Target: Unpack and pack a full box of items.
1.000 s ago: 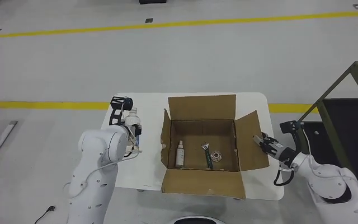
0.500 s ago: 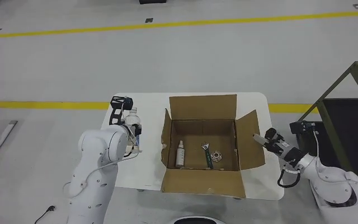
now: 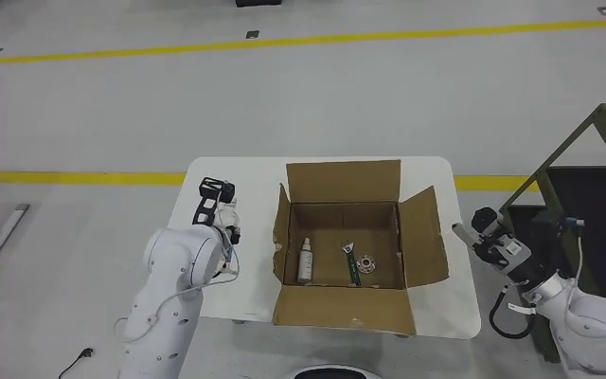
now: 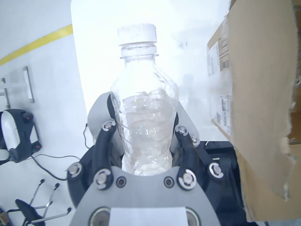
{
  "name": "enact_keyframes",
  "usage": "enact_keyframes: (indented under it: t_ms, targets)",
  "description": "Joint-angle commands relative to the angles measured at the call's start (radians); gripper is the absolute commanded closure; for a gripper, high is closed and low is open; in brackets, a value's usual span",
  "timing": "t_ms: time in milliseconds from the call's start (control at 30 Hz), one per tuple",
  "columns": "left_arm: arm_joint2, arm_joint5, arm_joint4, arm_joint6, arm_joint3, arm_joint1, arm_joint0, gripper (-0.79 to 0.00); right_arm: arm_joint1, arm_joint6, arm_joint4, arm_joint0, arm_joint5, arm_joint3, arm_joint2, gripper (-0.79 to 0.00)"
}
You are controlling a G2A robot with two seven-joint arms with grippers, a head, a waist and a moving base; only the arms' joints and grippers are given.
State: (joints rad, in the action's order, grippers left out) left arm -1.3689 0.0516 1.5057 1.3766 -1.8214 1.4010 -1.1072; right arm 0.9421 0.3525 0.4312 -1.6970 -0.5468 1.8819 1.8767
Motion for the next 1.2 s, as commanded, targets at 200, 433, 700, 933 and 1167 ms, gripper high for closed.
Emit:
enact_keyframes:
  t_ms: [200,433,700,933,1167]
  targets:
    - [-0.028,0.027,-0.009,-0.07,0.071,-0.009,-0.046,0.0,0.002,-0.008,-0.015,-0.015,-0.025,0.015,0.024,0.0]
    - [0.021,0.0,0.033,-0.116,0.154,-0.008,-0.093,0.0,0.006,-0.031,0.061,-0.034,-0.022,0.056,0.039,0.0]
    - [0.03,-0.023,0.013,-0.218,0.275,-0.006,-0.095,0.0,0.011,-0.047,0.077,-0.062,-0.033,0.077,0.043,0.0]
    - [0.03,-0.023,0.013,-0.218,0.275,-0.006,-0.095,0.0,0.013,-0.039,0.092,-0.072,-0.043,0.077,0.046,0.0]
    - [0.033,-0.04,-0.004,-0.256,0.33,-0.003,-0.082,0.0,0.015,-0.035,0.095,-0.073,-0.045,0.076,0.046,0.0]
